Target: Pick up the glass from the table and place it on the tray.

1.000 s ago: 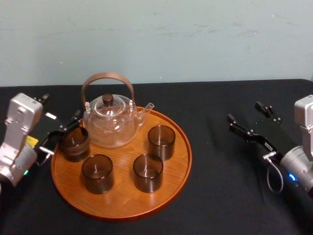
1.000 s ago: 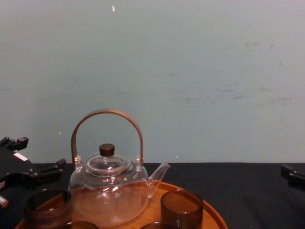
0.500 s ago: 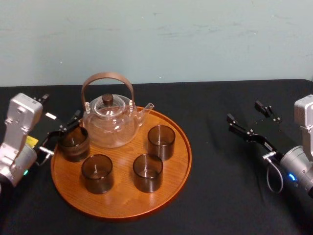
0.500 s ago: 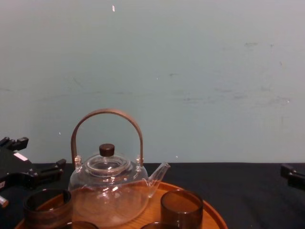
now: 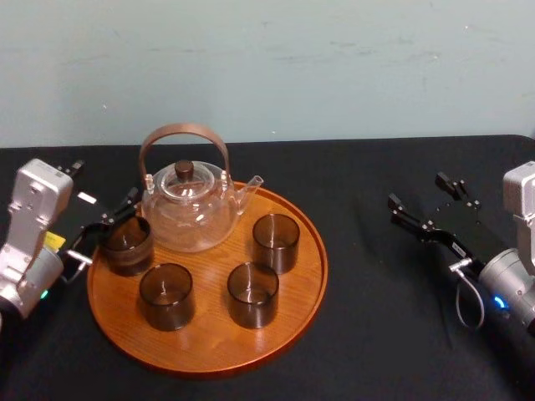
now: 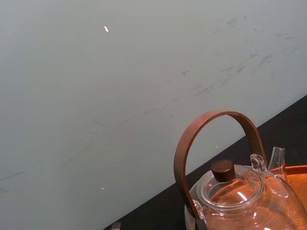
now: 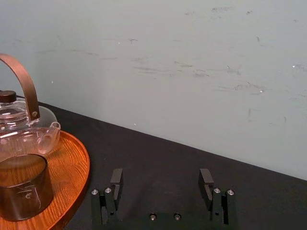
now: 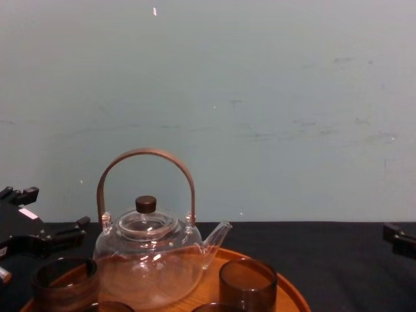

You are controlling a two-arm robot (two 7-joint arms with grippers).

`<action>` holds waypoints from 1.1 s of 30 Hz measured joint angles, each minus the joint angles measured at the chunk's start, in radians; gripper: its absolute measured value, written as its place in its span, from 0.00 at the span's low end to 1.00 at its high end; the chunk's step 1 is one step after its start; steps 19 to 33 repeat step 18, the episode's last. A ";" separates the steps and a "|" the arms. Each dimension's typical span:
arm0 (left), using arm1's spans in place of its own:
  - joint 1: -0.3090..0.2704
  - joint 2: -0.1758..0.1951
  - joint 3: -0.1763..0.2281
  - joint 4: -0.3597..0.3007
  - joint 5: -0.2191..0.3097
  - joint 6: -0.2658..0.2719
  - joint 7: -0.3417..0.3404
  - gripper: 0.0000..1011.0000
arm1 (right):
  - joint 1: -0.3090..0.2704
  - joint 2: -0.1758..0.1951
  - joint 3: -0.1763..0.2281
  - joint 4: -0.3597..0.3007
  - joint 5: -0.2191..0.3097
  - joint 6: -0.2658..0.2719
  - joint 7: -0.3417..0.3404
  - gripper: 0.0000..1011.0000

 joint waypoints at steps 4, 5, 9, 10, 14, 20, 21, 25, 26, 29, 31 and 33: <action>0.000 0.000 0.000 0.000 0.000 0.000 0.000 0.99 | 0.000 0.000 0.000 0.000 0.000 0.000 0.000 0.99; 0.000 0.000 0.000 0.000 0.000 0.000 0.000 0.99 | 0.000 0.000 0.000 0.000 0.000 0.000 0.000 0.99; 0.000 0.000 0.000 0.000 0.000 0.000 0.000 0.99 | 0.000 0.000 0.000 0.000 0.000 0.001 0.000 0.99; 0.000 0.000 0.000 0.000 0.000 0.000 0.000 0.99 | 0.000 0.000 0.000 0.000 0.000 0.001 0.000 0.99; 0.000 0.000 0.000 0.000 0.000 0.000 0.000 0.99 | 0.000 0.000 0.000 0.000 0.000 0.001 0.000 0.99; 0.000 0.000 0.000 0.000 0.000 0.000 0.000 0.99 | 0.000 0.000 0.000 0.000 0.000 0.001 0.000 0.99; 0.000 0.000 0.000 0.000 0.000 0.000 0.000 0.99 | 0.000 0.000 0.000 0.000 0.000 0.001 0.000 0.99; 0.000 0.000 0.000 0.000 0.000 0.000 0.000 0.99 | 0.000 0.000 0.000 0.000 0.000 0.001 0.000 0.99; 0.000 0.000 0.000 0.000 0.000 0.000 0.000 0.99 | 0.000 0.000 0.000 0.000 0.000 0.001 0.000 0.99; 0.000 0.000 0.000 0.000 0.000 0.000 0.000 0.99 | 0.000 0.000 0.000 0.000 0.000 0.001 0.000 0.99; 0.000 0.000 0.000 0.000 0.000 0.000 0.000 0.99 | 0.000 0.000 0.000 0.000 0.000 0.001 0.000 0.99; 0.000 0.000 0.000 0.000 0.000 0.000 0.000 0.99 | 0.000 0.000 0.000 0.000 0.000 0.001 0.000 0.99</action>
